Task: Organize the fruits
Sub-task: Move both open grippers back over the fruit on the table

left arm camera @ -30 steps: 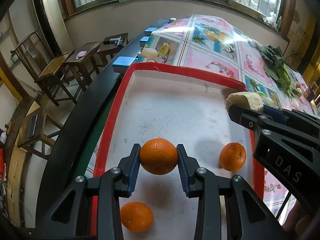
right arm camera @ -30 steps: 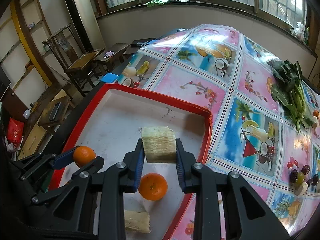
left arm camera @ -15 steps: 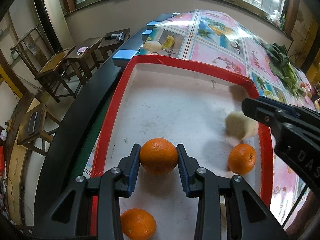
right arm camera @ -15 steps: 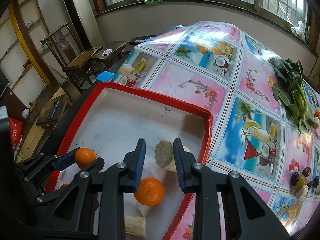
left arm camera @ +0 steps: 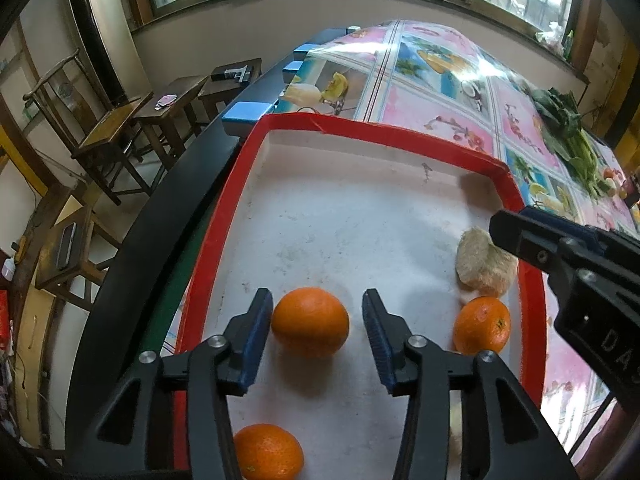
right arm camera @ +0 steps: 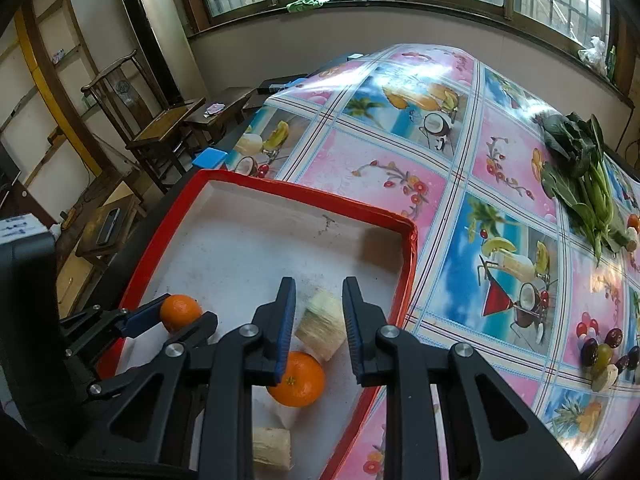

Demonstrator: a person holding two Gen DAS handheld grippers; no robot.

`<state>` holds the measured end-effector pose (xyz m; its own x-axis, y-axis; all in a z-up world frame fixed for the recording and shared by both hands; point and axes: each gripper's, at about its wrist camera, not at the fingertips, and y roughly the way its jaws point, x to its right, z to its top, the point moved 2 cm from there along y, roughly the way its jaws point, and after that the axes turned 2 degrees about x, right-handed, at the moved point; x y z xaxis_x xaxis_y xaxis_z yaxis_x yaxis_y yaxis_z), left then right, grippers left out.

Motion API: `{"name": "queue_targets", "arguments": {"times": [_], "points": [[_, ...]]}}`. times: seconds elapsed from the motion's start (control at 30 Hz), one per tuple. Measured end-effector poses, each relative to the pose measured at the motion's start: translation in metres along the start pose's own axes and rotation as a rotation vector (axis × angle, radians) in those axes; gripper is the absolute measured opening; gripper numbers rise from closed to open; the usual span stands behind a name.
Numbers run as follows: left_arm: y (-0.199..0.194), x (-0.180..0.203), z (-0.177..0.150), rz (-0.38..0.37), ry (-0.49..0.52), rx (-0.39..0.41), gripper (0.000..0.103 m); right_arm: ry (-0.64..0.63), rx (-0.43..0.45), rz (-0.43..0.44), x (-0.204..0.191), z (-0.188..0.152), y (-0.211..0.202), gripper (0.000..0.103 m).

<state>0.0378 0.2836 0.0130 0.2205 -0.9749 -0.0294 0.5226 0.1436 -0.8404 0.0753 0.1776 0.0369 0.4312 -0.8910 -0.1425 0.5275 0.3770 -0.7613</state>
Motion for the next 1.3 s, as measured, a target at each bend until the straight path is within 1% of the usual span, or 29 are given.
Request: {"name": "queue_targets", "arguments": {"times": [0.07,0.2,0.4,0.53,0.67,0.77,0.83,0.93,0.97,1.13,1.2,1.3], "points": [[-0.002,0.001,0.000,0.014,0.002,0.007,0.054,0.002,-0.003,0.000,0.000,-0.001,0.000,0.026],[-0.007,0.002,0.000,0.026,0.011,0.019,0.056,0.008,-0.006,0.000,0.002,-0.004,0.000,0.026],[-0.021,0.003,0.004,0.039,0.020,0.049,0.060,0.020,0.019,0.012,0.003,-0.002,-0.011,0.026],[-0.032,0.008,0.006,0.036,0.025,0.070,0.060,0.023,0.047,0.015,0.005,-0.002,-0.025,0.026],[-0.045,0.020,0.006,0.012,0.039,0.092,0.061,0.041,0.067,0.011,0.012,-0.006,-0.040,0.026],[-0.054,0.038,0.006,-0.004,0.067,0.109,0.062,0.060,0.072,0.008,0.021,-0.013,-0.048,0.026],[-0.059,0.053,0.006,-0.018,0.088,0.118,0.062,0.078,0.071,-0.006,0.031,-0.020,-0.054,0.029],[-0.064,0.075,0.005,-0.044,0.113,0.123,0.064,0.125,0.078,-0.028,0.051,-0.033,-0.065,0.038],[-0.066,0.084,0.004,-0.052,0.125,0.124,0.064,0.141,0.082,-0.037,0.058,-0.038,-0.070,0.043],[-0.073,0.134,-0.002,-0.134,0.182,0.118,0.065,0.230,0.094,-0.092,0.106,-0.065,-0.095,0.047],[-0.073,0.158,-0.005,-0.187,0.211,0.099,0.065,0.267,0.109,-0.125,0.129,-0.081,-0.109,0.051],[-0.071,0.193,-0.011,-0.253,0.258,0.077,0.065,0.328,0.117,-0.163,0.166,-0.105,-0.128,0.051]]}}
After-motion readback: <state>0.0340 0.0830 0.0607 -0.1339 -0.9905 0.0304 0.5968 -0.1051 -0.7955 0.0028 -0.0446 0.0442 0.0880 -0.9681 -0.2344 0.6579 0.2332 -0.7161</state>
